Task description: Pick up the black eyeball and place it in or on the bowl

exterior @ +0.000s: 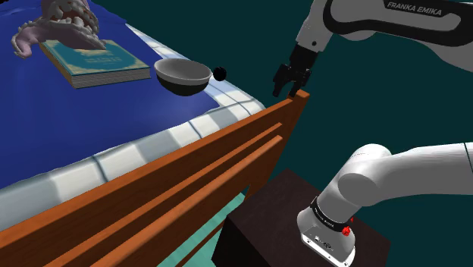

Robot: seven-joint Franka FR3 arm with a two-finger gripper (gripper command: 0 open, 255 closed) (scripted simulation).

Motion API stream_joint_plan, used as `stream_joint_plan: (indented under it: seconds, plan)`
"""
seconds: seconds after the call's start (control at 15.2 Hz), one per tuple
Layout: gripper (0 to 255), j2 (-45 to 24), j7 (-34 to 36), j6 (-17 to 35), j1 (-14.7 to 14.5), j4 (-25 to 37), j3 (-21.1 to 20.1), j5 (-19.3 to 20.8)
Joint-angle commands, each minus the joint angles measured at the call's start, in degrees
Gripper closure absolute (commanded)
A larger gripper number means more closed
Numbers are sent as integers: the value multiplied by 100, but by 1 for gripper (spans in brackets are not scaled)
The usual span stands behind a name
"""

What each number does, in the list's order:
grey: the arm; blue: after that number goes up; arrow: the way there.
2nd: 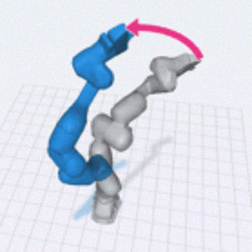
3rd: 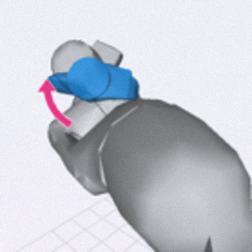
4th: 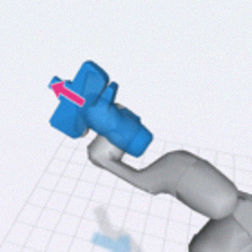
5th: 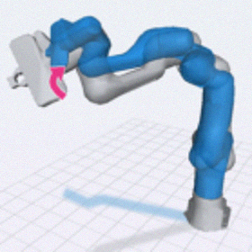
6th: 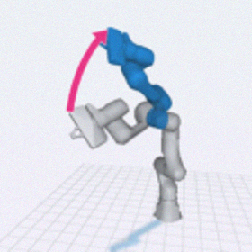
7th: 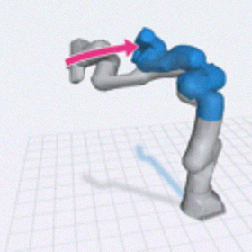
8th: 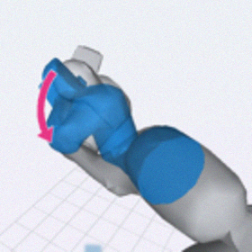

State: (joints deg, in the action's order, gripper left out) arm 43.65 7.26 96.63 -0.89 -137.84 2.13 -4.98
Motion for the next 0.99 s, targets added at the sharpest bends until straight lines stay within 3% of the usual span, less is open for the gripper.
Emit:
stream_joint_plan:
  seconds: [0.0, 0.46, 0.92]
  plan:
    - [0, 0, 0, 0, 0, 0, 0, 0]
    - [0, -1421, 96, 912, -60, 811, -111, -69]
    - [0, -2826, 211, 1480, -90, 1949, -197, -75]
